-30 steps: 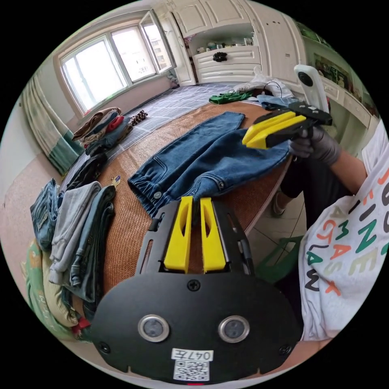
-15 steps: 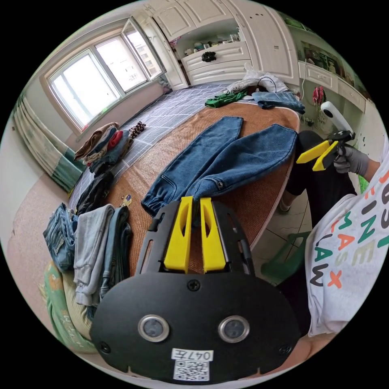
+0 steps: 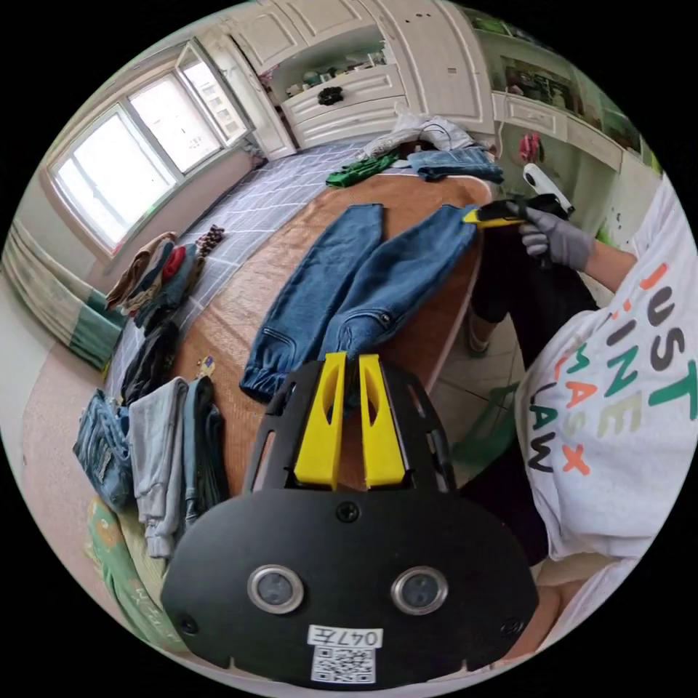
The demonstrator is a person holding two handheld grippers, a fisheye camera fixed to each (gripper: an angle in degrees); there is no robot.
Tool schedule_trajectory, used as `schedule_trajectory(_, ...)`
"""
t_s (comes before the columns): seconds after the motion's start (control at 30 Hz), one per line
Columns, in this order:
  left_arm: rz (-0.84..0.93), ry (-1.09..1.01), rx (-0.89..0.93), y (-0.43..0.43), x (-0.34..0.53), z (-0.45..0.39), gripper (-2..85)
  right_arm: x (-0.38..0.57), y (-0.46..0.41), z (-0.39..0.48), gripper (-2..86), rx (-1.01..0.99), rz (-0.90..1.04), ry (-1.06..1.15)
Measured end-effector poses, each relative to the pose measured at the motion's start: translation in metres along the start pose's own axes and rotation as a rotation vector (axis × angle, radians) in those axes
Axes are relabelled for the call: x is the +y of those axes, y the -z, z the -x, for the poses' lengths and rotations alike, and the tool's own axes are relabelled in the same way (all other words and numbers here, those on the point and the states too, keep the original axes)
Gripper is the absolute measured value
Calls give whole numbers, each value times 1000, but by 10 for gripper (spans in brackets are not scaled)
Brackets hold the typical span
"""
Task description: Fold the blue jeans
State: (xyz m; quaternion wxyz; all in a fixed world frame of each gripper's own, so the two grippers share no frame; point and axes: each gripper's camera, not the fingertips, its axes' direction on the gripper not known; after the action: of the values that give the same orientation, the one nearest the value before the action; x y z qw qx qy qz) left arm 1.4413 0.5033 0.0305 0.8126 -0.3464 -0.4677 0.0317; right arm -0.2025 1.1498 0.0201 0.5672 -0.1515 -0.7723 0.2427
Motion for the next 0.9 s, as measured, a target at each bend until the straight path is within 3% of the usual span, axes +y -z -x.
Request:
schedule_trajectory(0.2,-97,-24,317,-8,12,1,13,-44,35,75,-4,99,-218,294)
schedule_trajectory(0.37,-239,357,535,-41,48,101,19,-120,-51,128,-1,136,-163,478)
schedule_trajectory(0.47,-222,582,556,-87,79,162,29,-174,-159,145,13,141,-5,507)
schedule_trajectory(0.6,-149,810,453,-139,127,214,44,-207,-311,130,126,248,231,490)
schedule_trajectory(0.77,-253,910,418,-127,200,224,95,-182,-293,116,118,112,152,469)
schedule_trajectory(0.9,-272,807,457,-110,212,186,129,-131,-263,104,80,-15,283,524)
